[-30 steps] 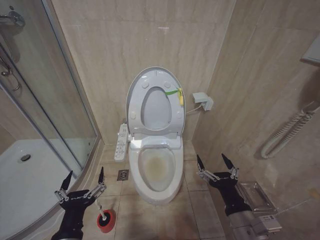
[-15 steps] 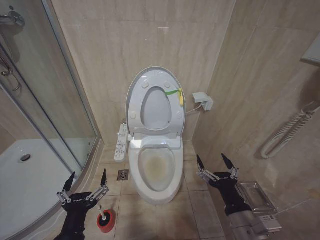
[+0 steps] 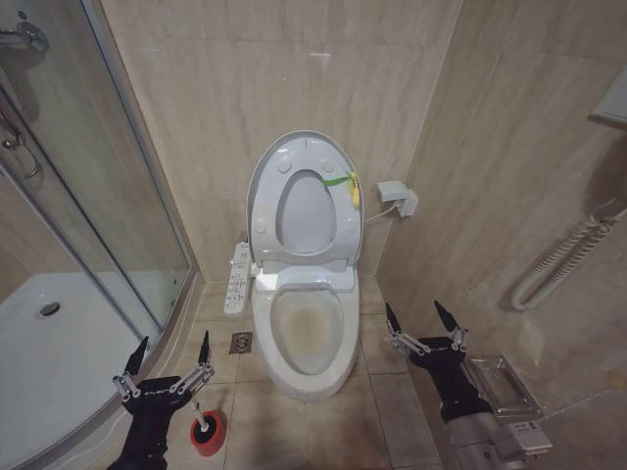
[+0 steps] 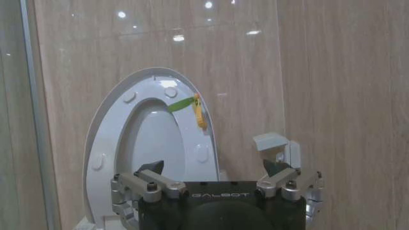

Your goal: Open the toilet lid, clean the toilet bowl with a toilet brush, close the toilet lid, and flush.

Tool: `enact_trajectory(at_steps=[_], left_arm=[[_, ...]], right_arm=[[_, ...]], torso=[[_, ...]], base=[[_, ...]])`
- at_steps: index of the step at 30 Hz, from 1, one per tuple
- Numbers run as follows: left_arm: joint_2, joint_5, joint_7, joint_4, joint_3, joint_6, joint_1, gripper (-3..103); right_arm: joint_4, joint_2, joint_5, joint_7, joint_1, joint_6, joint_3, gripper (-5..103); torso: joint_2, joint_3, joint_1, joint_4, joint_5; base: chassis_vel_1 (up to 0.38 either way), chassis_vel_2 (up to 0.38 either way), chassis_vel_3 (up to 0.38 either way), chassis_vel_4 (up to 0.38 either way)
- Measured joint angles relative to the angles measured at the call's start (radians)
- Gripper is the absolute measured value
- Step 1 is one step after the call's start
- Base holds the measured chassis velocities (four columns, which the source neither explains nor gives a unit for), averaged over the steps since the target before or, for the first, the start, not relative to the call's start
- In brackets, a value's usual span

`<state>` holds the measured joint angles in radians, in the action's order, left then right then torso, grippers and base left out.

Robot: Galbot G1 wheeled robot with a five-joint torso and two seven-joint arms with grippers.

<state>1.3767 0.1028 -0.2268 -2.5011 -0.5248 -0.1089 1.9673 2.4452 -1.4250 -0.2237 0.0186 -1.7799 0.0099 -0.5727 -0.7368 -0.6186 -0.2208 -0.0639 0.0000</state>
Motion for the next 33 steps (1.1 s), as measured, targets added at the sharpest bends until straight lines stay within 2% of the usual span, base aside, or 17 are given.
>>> enact_trajectory(at_steps=[33], left_arm=[[0.000, 0.001, 0.000, 0.001, 0.000, 0.001, 0.000, 100]], right_arm=[[0.000, 0.000, 0.000, 0.000, 0.000, 0.000, 0.000, 100]], torso=[[0.000, 0.000, 0.000, 0.0000, 0.0000]], base=[[0.000, 0.000, 0.000, 0.000]])
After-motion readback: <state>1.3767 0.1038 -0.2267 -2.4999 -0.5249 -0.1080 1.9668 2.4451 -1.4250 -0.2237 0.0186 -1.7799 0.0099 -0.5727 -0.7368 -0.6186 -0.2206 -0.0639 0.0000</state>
